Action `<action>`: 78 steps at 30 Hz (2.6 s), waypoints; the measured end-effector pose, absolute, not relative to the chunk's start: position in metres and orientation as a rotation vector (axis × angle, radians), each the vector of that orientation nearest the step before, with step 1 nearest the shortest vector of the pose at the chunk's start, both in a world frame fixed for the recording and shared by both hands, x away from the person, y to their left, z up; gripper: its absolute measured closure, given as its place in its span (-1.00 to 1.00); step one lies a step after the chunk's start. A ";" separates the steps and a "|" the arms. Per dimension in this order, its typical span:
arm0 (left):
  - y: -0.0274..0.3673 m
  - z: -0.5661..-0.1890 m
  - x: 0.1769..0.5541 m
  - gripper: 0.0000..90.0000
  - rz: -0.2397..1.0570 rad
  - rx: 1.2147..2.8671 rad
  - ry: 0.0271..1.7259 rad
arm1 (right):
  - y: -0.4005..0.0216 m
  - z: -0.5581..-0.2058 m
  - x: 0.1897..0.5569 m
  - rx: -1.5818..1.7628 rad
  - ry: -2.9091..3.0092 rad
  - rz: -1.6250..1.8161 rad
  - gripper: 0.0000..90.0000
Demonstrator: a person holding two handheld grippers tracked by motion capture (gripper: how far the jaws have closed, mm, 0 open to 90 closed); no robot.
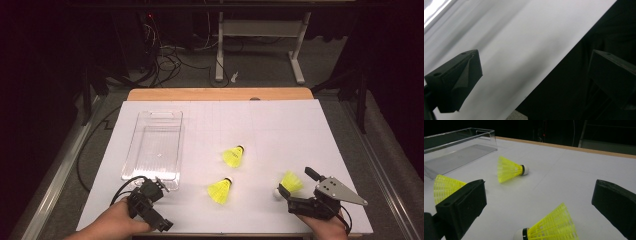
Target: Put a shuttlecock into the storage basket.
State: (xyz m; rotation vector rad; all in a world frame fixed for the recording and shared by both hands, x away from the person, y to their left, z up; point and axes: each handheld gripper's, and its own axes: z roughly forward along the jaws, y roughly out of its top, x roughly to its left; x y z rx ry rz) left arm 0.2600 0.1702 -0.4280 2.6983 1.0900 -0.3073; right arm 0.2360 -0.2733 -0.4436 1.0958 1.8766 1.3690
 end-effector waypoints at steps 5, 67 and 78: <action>0.155 -0.427 0.260 -0.99 -0.312 2.701 1.052 | -0.273 -0.444 0.236 1.096 1.875 1.370 -1.00; 0.057 -0.399 0.306 -0.65 -0.265 2.751 0.864 | -0.274 -0.441 0.235 1.084 1.876 1.386 -1.00; 0.049 -0.407 0.316 -0.34 -0.251 2.774 0.872 | -0.275 -0.442 0.235 1.084 1.876 1.390 -1.00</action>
